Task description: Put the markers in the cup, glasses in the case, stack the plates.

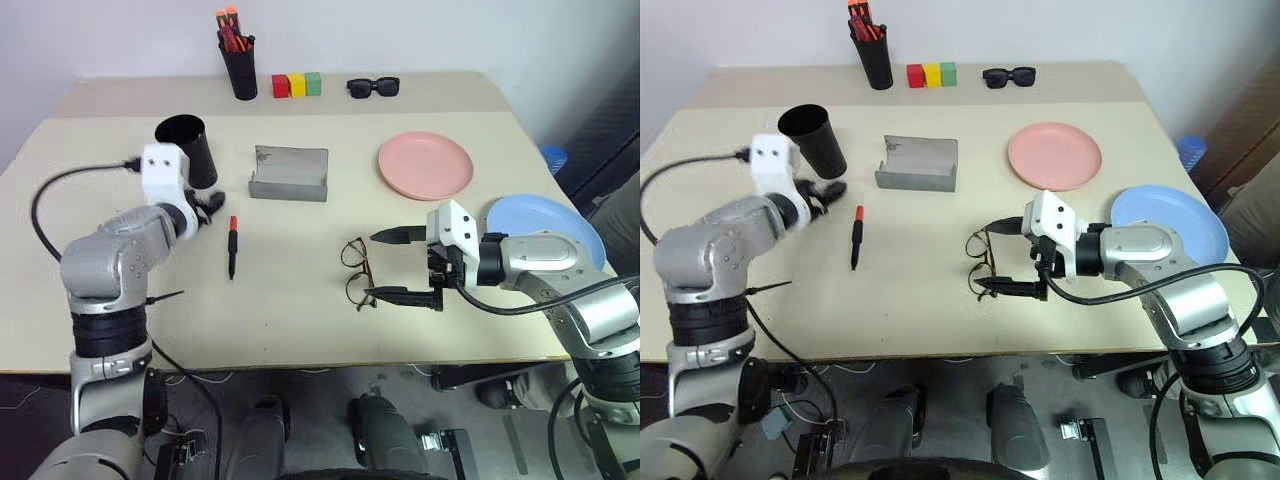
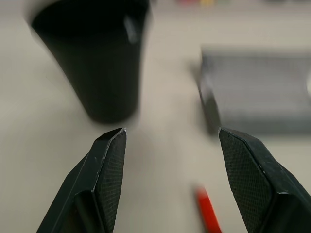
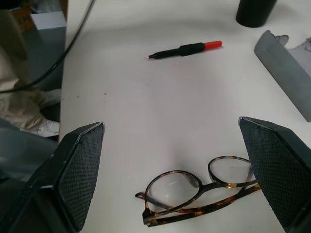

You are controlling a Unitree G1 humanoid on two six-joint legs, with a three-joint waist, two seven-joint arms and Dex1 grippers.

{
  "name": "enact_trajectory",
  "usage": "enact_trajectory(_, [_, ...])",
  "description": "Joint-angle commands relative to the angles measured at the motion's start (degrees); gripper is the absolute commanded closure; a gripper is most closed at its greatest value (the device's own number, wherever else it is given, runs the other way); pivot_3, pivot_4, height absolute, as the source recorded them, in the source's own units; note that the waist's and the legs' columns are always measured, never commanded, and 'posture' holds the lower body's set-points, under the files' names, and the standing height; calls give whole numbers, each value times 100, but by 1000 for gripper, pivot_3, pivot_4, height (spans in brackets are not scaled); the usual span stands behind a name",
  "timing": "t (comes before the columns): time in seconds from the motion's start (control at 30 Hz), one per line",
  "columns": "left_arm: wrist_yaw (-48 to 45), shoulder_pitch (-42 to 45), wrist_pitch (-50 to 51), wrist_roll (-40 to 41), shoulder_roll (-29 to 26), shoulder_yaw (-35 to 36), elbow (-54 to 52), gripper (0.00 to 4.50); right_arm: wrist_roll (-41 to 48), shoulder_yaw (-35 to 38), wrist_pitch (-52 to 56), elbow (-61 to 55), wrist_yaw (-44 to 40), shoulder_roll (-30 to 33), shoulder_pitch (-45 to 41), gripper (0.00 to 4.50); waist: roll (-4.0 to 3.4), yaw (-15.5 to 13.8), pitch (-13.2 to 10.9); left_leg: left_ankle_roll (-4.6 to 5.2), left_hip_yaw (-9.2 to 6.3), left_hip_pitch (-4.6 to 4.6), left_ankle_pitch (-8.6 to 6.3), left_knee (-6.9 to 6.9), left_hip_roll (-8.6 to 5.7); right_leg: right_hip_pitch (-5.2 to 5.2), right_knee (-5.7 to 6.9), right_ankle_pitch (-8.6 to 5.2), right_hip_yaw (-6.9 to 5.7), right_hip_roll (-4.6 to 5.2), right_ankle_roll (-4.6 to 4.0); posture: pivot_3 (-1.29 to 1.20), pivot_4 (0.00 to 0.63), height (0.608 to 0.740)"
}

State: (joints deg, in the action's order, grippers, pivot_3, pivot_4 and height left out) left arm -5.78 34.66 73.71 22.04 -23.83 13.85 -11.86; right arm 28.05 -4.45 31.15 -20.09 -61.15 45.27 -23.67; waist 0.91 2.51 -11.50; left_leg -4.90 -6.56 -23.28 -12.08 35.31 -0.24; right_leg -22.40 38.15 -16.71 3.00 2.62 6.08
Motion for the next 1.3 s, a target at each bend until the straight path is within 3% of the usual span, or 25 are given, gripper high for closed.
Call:
enact_trajectory(0.03, [193, 18, 1155, 24, 255, -15, -404, 1434, -82, 64, -202, 25, -21, -19, -105, 0, 1, -3, -1, 0, 0, -1, 0, 0, 0, -2, 1, 0, 0, 0, 0, 0, 150, 740])
enact_trajectory(0.07, [224, 44, 1368, -18, 320, -7, -439, 1434, -93, 59, -217, 31, -20, -33, -104, 0, 1, -4, -1, 0, -1, -5, 0, 0, 0, -6, 1, 0, -1, -1, 0, 0, 150, 740])
enact_trajectory(0.17, [357, 46, 1845, -164, 490, -19, -310, 2159, -130, 66, -285, 20, 8, -65, -38, 0, 0, -9, 0, -1, -1, -8, 0, -1, 0, -9, -1, 0, -1, 0, 0, 0, 150, 740])
enact_trajectory(0.3, [389, 4, 1879, -318, 485, -203, -262, 4183, -160, 82, -326, -4, 55, -101, 11, 0, 0, -9, 0, -2, 0, -4, 1, -3, 0, -7, -1, 0, 0, 0, 0, 0, 150, 740])
enact_trajectory(0.33, [383, 51, 1769, -352, 551, -149, -213, 4470, -170, 88, -334, -19, 61, -107, 41, 0, 0, -12, 0, -3, 0, -4, 1, -3, 0, -6, -2, 0, 0, 1, 0, 0, 150, 740])
enact_trajectory(0.57, [-178, -93, -2203, -866, 319, -492, -556, 4470, -231, 66, -417, -10, 101, -182, 118, 0, 1, -53, 0, -6, 2, -11, 2, -4, 0, -11, -10, 1, 1, 4, -2, 0, 150, 740])
enact_trajectory(0.67, [-364, 362, -3344, -509, 529, 120, -219, 4470, -247, 47, -472, 70, 188, -336, -10, 0, 2, -78, -1, -6, 5, -10, 2, -6, 0, -9, -13, 1, 2, 6, -2, 0, 150, 740])
enact_trajectory(0.77, [293, 1056, -4888, -1521, 212, -92, 1121, 4470, -275, 15, -554, 265, 388, -707, -315, 0, 3, -93, -1, -7, 5, -10, 3, -2, 0, -10, -13, 1, 1, 3, -2, 0, 150, 740])
enact_trajectory(0.97, [1076, 2679, -7702, -2098, 56, -83, 5085, 4470, -340, -193, -663, 418, 568, -1312, -702, 0, 2, -162, 1, -5, 8, -11, 2, -5, -4, -9, -20, 2, 2, 6, 0, 0, 150, 740])
enact_trajectory(1.1, [1214, 3217, -8556, -2290, -32, -210, 6682, 4470, -358, -206, -673, 370, 630, -1421, -706, 0, 4, -169, 0, -2, 6, -32, 0, -6, -7, -28, -22, 2, -1, 10, 4, 0, 150, 740])
enact_trajectory(1.27, [1087, 3443, -8958, -2114, 63, -98, 7545, 4470, -335, -147, -599, 160, 771, -1398, -554, 0, 4, -159, 0, -1, 5, -43, 0, -5, -8, -41, -16, 1, -2, 9, 6, 0, 150, 740])
enact_trajectory(1.3, [1070, 3471, -9004, -2070, 91, -69, 7627, 4035, -325, -143, -577, 111, 795, -1392, -524, 0, 4, -156, 0, -2, 5, -43, 1, -5, -8, -42, -14, 1, -2, 8, 5, 0, 150, 740])
